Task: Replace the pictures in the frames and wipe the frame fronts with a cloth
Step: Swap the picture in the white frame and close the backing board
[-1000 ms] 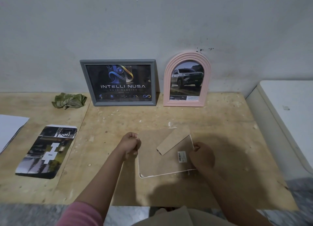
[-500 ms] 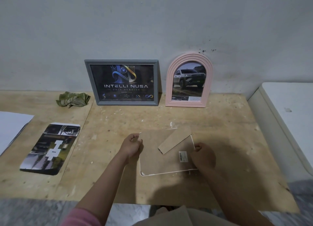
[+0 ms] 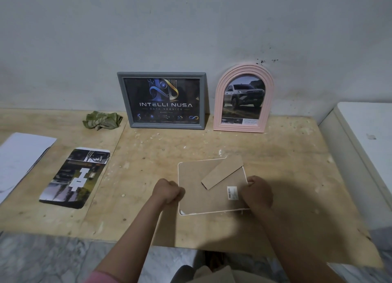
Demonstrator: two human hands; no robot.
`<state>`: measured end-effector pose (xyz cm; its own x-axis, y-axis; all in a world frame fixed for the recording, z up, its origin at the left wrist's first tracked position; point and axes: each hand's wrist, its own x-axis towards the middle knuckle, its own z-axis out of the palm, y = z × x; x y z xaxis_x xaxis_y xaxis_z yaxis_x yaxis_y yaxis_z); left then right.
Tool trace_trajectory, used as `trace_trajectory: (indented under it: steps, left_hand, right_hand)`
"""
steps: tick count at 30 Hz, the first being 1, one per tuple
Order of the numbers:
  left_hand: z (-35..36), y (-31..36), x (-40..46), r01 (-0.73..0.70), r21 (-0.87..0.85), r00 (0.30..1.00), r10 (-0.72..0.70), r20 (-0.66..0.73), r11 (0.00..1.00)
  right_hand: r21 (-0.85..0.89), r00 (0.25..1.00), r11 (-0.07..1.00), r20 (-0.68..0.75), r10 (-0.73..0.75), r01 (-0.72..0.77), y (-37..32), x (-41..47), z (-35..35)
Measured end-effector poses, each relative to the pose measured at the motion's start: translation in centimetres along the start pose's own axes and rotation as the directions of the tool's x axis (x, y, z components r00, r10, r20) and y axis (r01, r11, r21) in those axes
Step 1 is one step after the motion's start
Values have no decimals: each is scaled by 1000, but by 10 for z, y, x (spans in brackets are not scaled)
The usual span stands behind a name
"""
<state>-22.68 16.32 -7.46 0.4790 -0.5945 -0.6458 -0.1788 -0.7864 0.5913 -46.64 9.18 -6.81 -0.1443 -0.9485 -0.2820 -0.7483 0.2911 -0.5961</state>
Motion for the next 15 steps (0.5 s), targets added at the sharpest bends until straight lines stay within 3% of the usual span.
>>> trace_trajectory:
  steps: [4,15]
  left_hand:
    - [7,-2,-3,-63,-73,992,54,-113,995]
    - [11,0,1,-42,-132,992,25,-126,990]
  right_hand:
    - [44,1000,999,-19,22,-21,-5,-4,2]
    - [19,998,998,-23,63,-62,-8,-10,5]
